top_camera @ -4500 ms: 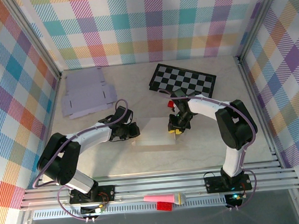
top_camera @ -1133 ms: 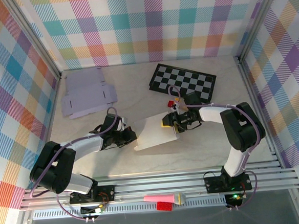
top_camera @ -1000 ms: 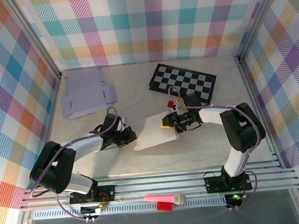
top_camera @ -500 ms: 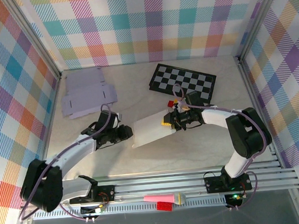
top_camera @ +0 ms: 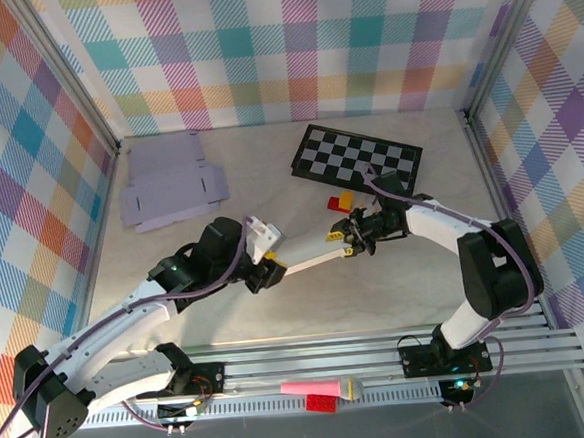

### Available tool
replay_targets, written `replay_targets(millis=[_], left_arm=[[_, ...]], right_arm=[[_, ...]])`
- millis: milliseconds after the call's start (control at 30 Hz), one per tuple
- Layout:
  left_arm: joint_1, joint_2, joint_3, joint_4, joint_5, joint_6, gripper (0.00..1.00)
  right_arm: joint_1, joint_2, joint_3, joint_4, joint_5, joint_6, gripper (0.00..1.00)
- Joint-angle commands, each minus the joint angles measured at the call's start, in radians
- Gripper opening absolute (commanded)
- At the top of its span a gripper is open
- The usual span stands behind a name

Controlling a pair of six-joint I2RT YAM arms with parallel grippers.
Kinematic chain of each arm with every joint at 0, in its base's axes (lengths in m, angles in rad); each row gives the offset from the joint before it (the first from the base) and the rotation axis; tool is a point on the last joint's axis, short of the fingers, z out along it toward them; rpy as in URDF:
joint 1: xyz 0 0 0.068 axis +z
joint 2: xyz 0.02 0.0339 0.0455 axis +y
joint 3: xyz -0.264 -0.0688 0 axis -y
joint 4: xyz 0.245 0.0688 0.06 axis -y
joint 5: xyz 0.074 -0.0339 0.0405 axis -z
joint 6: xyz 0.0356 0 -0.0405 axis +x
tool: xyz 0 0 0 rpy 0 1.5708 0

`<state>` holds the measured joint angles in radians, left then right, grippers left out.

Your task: Fold the paper box

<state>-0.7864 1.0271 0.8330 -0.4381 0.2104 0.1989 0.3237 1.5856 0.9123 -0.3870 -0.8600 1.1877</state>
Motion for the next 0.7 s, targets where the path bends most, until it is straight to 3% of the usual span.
replay_targets(millis=[0, 200, 533, 667], left_arm=[[-0.026, 0.03, 0.04, -0.086, -0.061, 0.227, 0.51], [-0.056, 0.087, 0.037, -0.037, -0.154, 0.359, 0.53], [-0.057, 0.182, 0.061, -0.008, -0.068, 0.448, 0.58], [-0.057, 0.228, 0.078, -0.013, -0.081, 0.474, 0.59]], right_arm=[[-0.019, 0.007, -0.02, -0.144, -0.017, 0.127, 0.26], [-0.038, 0.089, 0.069, -0.322, -0.083, 0.077, 0.25], [-0.065, 0.1, 0.015, -0.294, -0.106, 0.167, 0.26], [-0.065, 0.105, 0.004, -0.289, -0.111, 0.178, 0.25]])
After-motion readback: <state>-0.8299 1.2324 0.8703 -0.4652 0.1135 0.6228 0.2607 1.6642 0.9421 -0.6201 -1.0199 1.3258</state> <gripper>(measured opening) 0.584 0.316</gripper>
